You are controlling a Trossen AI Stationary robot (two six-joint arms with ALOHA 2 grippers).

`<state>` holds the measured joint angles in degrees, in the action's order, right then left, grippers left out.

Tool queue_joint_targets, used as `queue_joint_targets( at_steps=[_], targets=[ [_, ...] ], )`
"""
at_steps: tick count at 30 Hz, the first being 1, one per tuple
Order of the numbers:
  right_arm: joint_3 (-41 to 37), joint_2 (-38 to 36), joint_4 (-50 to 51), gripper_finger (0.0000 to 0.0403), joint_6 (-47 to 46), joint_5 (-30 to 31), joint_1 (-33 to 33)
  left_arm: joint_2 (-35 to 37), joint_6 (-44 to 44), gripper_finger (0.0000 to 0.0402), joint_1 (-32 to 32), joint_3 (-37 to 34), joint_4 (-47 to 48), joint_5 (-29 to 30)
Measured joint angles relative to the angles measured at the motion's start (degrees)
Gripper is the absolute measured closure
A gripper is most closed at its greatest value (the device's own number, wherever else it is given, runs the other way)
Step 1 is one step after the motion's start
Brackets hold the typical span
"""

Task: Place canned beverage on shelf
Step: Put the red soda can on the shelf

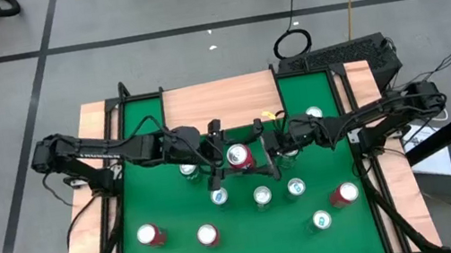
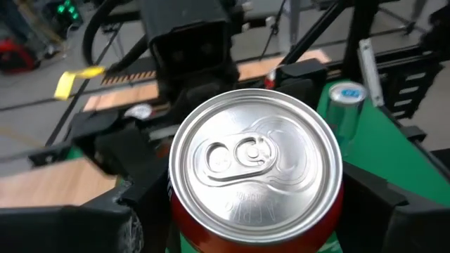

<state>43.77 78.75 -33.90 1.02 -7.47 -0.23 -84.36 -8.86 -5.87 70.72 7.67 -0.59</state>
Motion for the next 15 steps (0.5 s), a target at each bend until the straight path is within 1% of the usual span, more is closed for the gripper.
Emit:
queue_joint_targets(
  at_steps=[3,6,9,11,13,15],
  targets=[
    [0.0,-0.8,2.8,0.0028,0.6,3.0,-0.3,0.3,3.8,0.0117,0.0,0.0,0.8,1.6],
    [0.1,-1.9,5.3,0.0028,0.8,4.6,-0.3,1.0,6.7,0.0117,-0.1,0.0,1.6,3.9],
    [0.1,-2.4,7.1,0.0028,1.1,4.9,-0.2,2.6,6.8,0.0117,-0.2,0.0,4.5,4.2],
    [0.1,-3.2,8.7,0.0028,1.1,4.9,-0.2,3.2,6.8,0.0118,-0.3,0.0,4.4,4.5],
    [0.1,-3.8,10.1,0.0028,1.2,5.9,-0.2,4.5,7.0,0.0118,-0.2,0.0,6.3,4.7],
    [-0.2,-4.7,13.5,0.0028,1.1,5.9,-0.1,5.9,6.9,0.0118,-0.3,0.0,6.0,5.7]
  ],
)
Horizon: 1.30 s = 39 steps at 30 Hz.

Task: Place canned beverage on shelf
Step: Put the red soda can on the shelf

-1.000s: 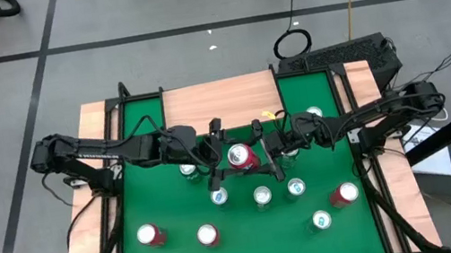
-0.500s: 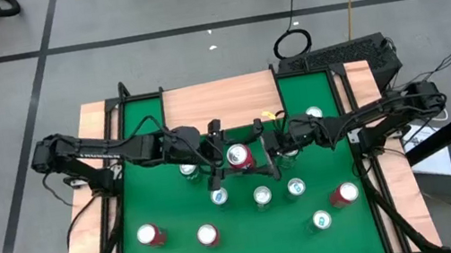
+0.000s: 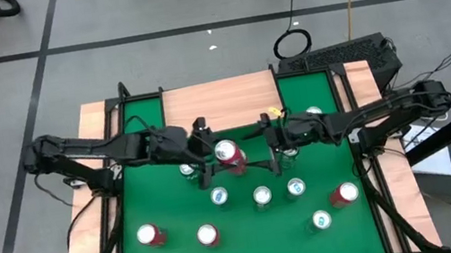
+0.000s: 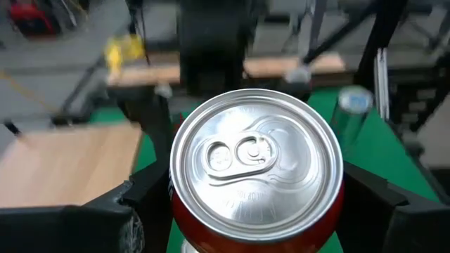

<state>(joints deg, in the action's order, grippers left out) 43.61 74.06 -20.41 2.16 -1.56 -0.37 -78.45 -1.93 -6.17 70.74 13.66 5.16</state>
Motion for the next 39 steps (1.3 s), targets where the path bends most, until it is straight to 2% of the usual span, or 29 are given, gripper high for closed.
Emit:
queue_joint_targets(
  at_steps=[11,15,19,30,39],
  targets=[
    [0.0,-2.5,5.6,0.0028,-1.5,-0.6,-2.4,8.4,-7.7,0.0118,2.3,0.1,10.7,4.6],
    [0.0,-2.4,5.7,0.0028,-1.0,1.5,-4.1,10.4,-10.2,0.0118,5.8,0.1,13.6,6.8],
    [0.0,-2.1,5.0,0.0028,0.7,1.4,-5.5,11.8,-12.9,0.0118,10.7,0.1,14.7,6.5],
    [0.0,-1.9,4.4,0.0028,3.1,1.4,-7.3,12.0,-18.7,0.0118,29.4,0.1,16.9,-9.7],
    [0.0,2.1,0.9,0.0028,3.7,1.1,-7.3,9.9,-22.5,0.0118,44.8,0.1,17.5,-24.7]
  ],
)
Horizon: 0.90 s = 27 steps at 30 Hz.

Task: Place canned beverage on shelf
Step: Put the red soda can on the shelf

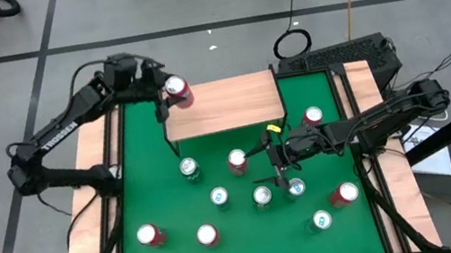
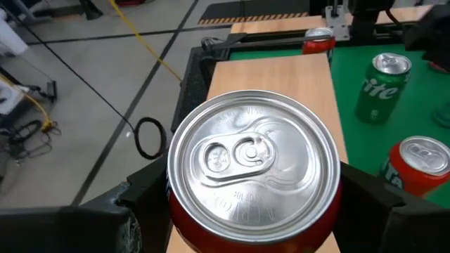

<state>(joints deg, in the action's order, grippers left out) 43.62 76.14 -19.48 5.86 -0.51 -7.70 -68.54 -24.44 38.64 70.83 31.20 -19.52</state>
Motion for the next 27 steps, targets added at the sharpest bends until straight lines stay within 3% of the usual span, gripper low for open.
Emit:
queue_joint_targets(
  at_steps=[5,13,20,27],
  targets=[
    [0.0,2.7,-6.1,0.0028,0.9,-4.3,0.0,-3.8,-0.3,0.0118,6.3,0.0,-1.3,-4.3],
    [0.0,3.2,-6.9,0.0028,2.9,-4.3,0.7,-9.5,-1.9,0.0118,12.0,0.0,-1.5,-8.2],
    [0.0,3.2,-5.9,0.0028,2.8,-4.2,1.8,-11.2,-2.0,0.0118,15.7,-0.2,-2.0,-13.8],
    [0.0,3.2,-5.5,0.0028,2.4,-4.2,2.1,-11.0,-2.7,0.0118,18.5,-4.3,-6.4,-14.8]
  ],
)
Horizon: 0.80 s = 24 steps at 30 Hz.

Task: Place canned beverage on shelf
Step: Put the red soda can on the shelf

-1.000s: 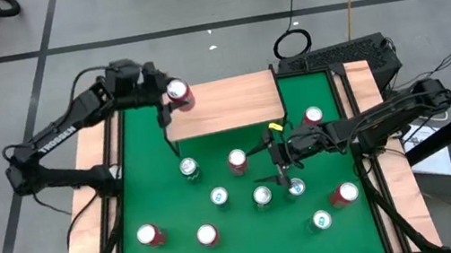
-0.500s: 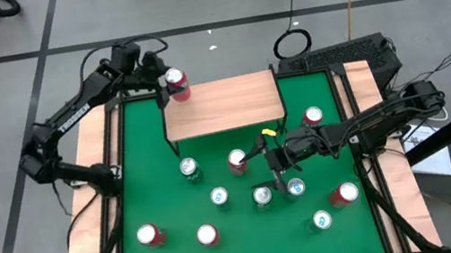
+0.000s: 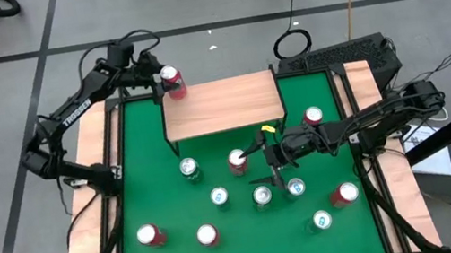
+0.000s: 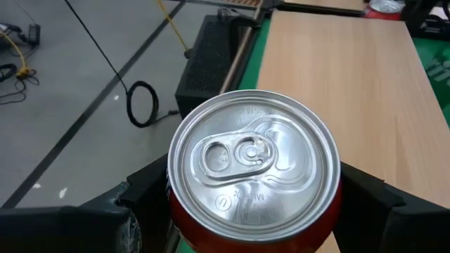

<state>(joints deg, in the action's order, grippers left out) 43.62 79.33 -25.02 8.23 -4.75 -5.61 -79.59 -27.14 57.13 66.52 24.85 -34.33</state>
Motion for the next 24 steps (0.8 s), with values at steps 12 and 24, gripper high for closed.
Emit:
queue_joint_targets(
  at_steps=[12,24],
  targets=[
    [0.0,0.0,0.0,0.0028,0.0,0.2,0.4,0.2,-0.4,0.0105,0.3,-0.2,-0.1,0.2],
    [0.0,0.0,0.0,0.0028,0.0,0.2,0.4,0.1,-0.3,0.0033,-0.3,-0.2,-0.3,0.9]
  ],
)
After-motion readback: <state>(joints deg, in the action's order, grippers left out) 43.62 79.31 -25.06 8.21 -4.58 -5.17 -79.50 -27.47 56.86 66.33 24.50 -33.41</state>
